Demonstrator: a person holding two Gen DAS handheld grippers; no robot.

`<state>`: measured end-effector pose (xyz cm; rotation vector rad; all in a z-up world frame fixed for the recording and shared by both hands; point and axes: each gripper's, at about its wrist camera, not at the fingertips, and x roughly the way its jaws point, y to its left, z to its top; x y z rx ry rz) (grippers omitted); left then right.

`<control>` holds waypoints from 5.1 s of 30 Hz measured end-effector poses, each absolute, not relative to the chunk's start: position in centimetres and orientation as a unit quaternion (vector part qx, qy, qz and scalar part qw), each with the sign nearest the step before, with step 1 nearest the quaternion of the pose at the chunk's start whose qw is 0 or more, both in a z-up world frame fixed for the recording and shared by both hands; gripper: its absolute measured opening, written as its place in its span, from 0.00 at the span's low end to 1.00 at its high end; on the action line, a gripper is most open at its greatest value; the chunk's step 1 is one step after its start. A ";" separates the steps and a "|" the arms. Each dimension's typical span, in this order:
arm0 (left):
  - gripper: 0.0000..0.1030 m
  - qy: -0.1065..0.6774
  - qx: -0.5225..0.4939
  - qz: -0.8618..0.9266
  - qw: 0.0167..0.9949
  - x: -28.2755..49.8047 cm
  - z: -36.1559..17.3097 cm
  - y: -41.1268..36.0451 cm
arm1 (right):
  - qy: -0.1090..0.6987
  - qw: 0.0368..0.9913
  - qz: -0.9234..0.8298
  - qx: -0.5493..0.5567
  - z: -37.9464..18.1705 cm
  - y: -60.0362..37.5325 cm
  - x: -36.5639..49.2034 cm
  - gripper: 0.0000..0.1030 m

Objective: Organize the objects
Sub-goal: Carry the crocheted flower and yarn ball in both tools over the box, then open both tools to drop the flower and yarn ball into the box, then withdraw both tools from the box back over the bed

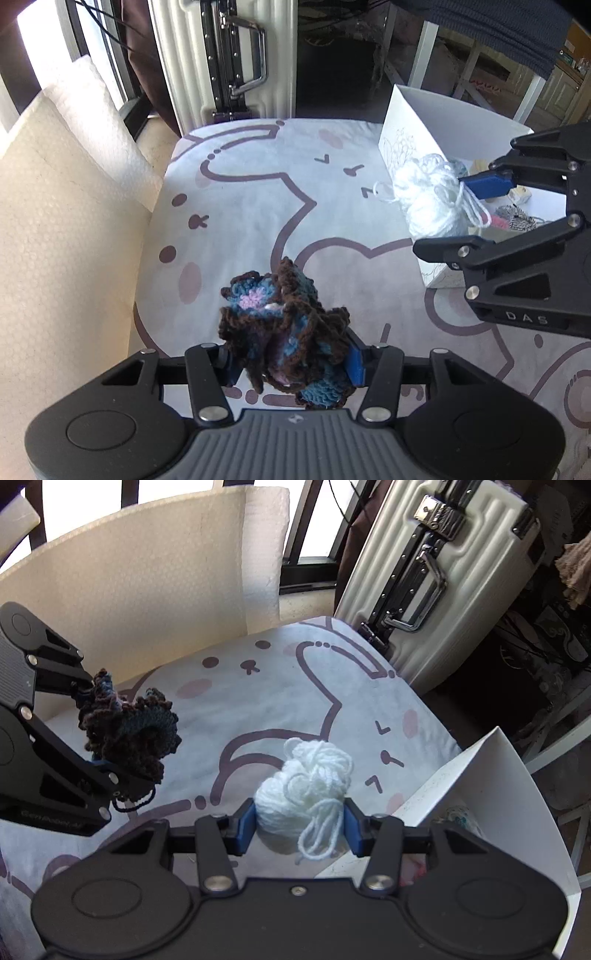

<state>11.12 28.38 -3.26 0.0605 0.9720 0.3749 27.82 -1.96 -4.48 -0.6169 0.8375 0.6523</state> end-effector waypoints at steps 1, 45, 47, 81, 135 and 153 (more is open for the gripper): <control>0.52 0.458 0.031 0.181 0.870 11.0 -2.8 27.9 | 0.391 0.823 0.302 -0.281 -4.0 -2.3 27.5 0.48; 0.52 0.311 0.062 0.141 0.938 14.1 2.4 13.9 | 0.374 0.920 0.093 0.068 2.8 -24.2 20.4 0.48; 0.52 0.310 0.065 0.136 0.939 14.4 2.3 13.5 | 0.376 0.919 0.088 0.078 2.7 -24.8 20.4 0.48; 0.52 0.373 0.239 0.072 0.894 26.9 -5.6 10.9 | 0.429 0.884 0.037 0.182 -4.1 -26.8 31.9 0.48; 0.85 0.365 0.334 0.067 0.866 29.8 -9.2 10.3 | 0.461 0.871 0.036 0.169 -7.6 -26.8 35.2 0.52; 0.89 0.370 0.255 0.060 0.891 28.5 -6.6 10.8 | 0.444 0.884 0.033 0.145 -5.3 -27.2 33.5 0.53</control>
